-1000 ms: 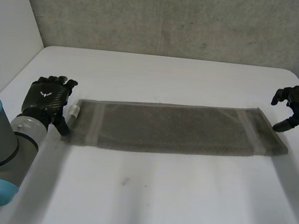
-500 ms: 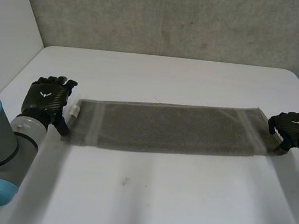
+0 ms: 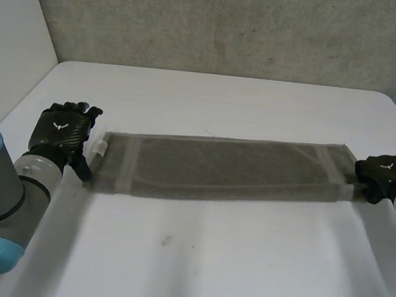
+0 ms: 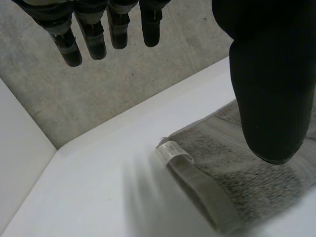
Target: Fold the towel.
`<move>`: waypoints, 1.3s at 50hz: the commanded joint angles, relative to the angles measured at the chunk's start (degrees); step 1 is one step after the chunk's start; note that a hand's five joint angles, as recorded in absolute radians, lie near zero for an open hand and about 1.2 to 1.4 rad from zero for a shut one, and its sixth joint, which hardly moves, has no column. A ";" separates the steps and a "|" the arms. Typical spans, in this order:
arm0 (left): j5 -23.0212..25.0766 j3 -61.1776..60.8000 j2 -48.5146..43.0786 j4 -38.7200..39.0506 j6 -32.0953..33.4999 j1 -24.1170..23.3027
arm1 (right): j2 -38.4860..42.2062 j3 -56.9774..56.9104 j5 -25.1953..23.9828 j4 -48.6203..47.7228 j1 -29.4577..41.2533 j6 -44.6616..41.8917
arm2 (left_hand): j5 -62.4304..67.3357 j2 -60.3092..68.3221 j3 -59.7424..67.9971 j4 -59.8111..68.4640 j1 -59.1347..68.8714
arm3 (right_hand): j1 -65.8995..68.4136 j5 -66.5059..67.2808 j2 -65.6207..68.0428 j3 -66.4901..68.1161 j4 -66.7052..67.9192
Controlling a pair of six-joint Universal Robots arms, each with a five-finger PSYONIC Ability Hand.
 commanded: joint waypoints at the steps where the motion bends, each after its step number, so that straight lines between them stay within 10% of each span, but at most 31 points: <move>1: 0.00 0.00 -0.01 -0.06 0.02 0.08 | -0.48 -1.25 5.86 -0.86 -0.73 -1.10 | -2.08 0.57 0.45 0.51 -0.10 | 4.04 3.81 4.64 3.14 3.16; 17: 0.26 1.05 0.87 -0.15 0.11 -0.09 | -6.72 -8.79 10.35 1.68 -3.83 -7.17 | -2.08 0.57 0.45 0.51 -0.10 | 4.04 3.81 4.64 3.14 3.16; 34: -0.18 10.10 5.44 -0.67 -1.47 -0.53 | 1.61 -24.54 11.50 2.74 43.17 -9.88 | -2.08 0.57 0.45 0.51 -0.10 | 4.04 3.81 4.64 3.14 3.16; 42: -0.18 11.69 5.27 -0.67 -3.76 -0.88 | 10.66 -24.10 9.92 3.35 53.65 -11.20 | -2.04 0.62 0.50 0.56 -0.05 | 4.04 3.81 4.64 3.14 3.16; 49: -0.18 12.74 4.13 -0.58 -3.93 -2.37 | 11.13 -22.52 8.60 3.62 55.25 -12.70 | -2.04 0.62 0.50 0.56 -0.05 | 4.04 3.81 4.64 3.14 3.16; 51: -0.26 13.26 3.86 -0.58 -4.02 -2.38 | 9.10 -22.08 9.21 3.44 54.90 -12.00 | -2.04 0.62 0.50 0.56 -0.05 | -10.53 -10.76 -9.93 -11.43 -11.42; 52: -0.26 13.27 3.86 -0.58 -4.02 -2.38 | 6.05 -21.47 10.26 3.53 54.81 -10.78 | -2.04 0.62 0.50 0.56 -0.05 | -60.99 -61.22 -60.39 -61.89 -61.88; 53: -0.35 14.23 3.60 -0.58 -4.02 -2.46 | 3.41 -20.33 11.49 3.53 54.46 -8.68 | -2.04 0.62 0.50 0.56 -0.05 | -65.96 -66.19 -65.36 -66.86 -66.84; 65: -0.62 21.17 3.42 -3.65 -6.39 -5.01 | -8.92 -3.79 16.51 4.41 38.99 9.18 | -2.04 0.62 0.50 0.56 -0.05 | -65.96 -66.19 -65.36 -66.86 -66.84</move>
